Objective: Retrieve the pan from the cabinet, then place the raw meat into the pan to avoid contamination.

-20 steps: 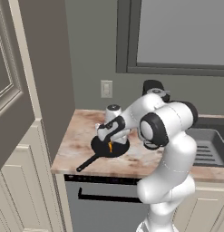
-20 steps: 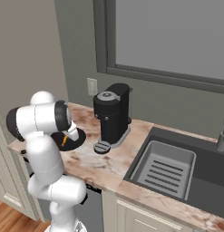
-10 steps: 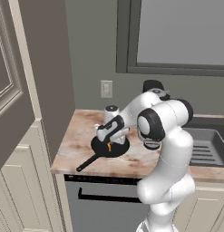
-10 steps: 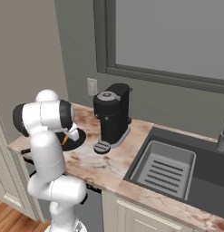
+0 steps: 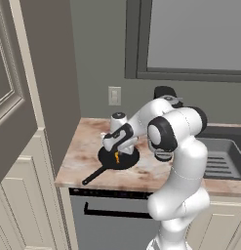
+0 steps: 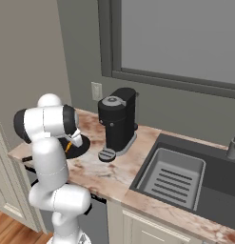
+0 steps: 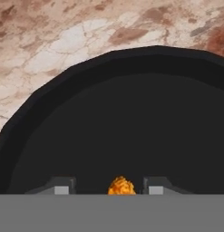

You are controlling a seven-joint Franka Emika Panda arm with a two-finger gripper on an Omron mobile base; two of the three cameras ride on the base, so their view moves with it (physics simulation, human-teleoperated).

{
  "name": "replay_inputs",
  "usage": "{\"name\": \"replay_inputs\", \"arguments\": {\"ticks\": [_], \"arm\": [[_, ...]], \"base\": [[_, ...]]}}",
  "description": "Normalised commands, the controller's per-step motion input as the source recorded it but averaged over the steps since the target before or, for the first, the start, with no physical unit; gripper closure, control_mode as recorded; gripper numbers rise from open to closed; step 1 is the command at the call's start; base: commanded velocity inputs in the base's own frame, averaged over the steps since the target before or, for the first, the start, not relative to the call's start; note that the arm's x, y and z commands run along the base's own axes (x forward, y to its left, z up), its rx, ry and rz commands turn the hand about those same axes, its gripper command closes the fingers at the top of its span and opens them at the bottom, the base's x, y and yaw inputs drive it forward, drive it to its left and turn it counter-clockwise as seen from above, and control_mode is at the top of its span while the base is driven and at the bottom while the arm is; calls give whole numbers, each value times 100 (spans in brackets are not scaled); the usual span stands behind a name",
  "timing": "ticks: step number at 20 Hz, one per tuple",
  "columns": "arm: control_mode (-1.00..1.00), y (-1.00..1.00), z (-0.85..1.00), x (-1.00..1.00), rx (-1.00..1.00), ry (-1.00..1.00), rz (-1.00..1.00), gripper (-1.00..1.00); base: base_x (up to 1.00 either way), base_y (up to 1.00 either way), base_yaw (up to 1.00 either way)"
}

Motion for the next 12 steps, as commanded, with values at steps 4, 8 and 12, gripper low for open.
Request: {"name": "replay_inputs", "arguments": {"ticks": [4, 8, 12], "arm": [[-100, -7, 0, 0, 0, 0, -1, -100], [-100, -11, 7, 0, 0, 0, -1, -100], [-100, -5, 22, 0, 0, 0, 0, -100]], "base": [[0, 0, 0], [0, 0, 0], [0, 0, 0]]}}
